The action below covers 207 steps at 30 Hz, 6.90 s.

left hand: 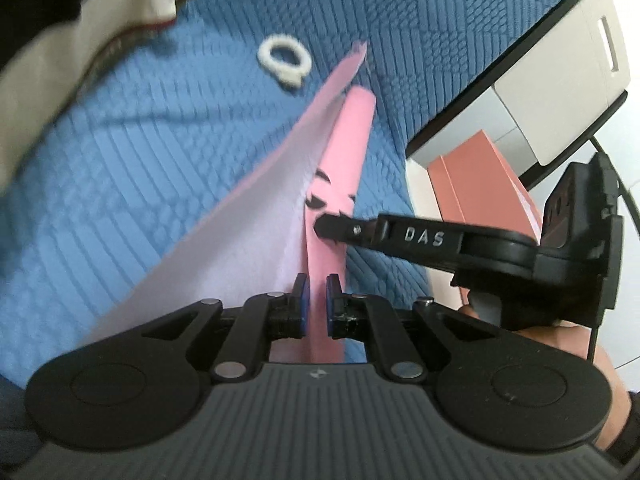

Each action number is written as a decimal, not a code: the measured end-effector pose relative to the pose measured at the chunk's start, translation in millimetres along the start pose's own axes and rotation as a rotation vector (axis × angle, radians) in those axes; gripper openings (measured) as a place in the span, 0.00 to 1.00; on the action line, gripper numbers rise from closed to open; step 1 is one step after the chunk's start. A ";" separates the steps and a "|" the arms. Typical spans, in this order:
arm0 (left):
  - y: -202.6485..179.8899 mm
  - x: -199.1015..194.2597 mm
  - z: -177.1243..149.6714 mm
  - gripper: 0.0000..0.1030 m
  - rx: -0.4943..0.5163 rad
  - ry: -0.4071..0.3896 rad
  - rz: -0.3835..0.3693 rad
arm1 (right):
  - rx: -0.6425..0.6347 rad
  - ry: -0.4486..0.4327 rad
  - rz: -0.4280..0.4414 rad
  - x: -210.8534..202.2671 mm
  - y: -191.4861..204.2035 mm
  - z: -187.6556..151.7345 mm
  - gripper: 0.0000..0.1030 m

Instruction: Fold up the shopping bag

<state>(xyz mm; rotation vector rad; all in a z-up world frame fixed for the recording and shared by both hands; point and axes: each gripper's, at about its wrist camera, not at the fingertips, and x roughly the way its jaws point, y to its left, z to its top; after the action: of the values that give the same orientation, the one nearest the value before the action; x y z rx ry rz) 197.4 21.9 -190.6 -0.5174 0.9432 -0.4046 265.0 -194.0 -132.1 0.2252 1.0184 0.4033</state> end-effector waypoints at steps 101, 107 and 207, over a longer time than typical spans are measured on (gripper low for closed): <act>-98.1 25.2 -64.4 0.07 0.277 0.037 0.233 | 0.247 -0.005 0.096 -43.9 -61.3 -9.3 0.18; -66.0 17.7 -50.7 0.07 0.101 0.053 0.156 | 0.213 -0.066 0.144 -56.4 -53.4 -5.4 0.20; -44.3 4.7 -45.3 0.14 0.130 -0.004 0.102 | 0.252 0.040 0.230 -10.8 -52.6 -8.2 0.08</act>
<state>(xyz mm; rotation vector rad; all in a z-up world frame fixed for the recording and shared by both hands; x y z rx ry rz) 157.1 -27.3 -189.7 -0.3501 0.9283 -0.3697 264.6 -246.2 -147.2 0.5664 1.0865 0.4889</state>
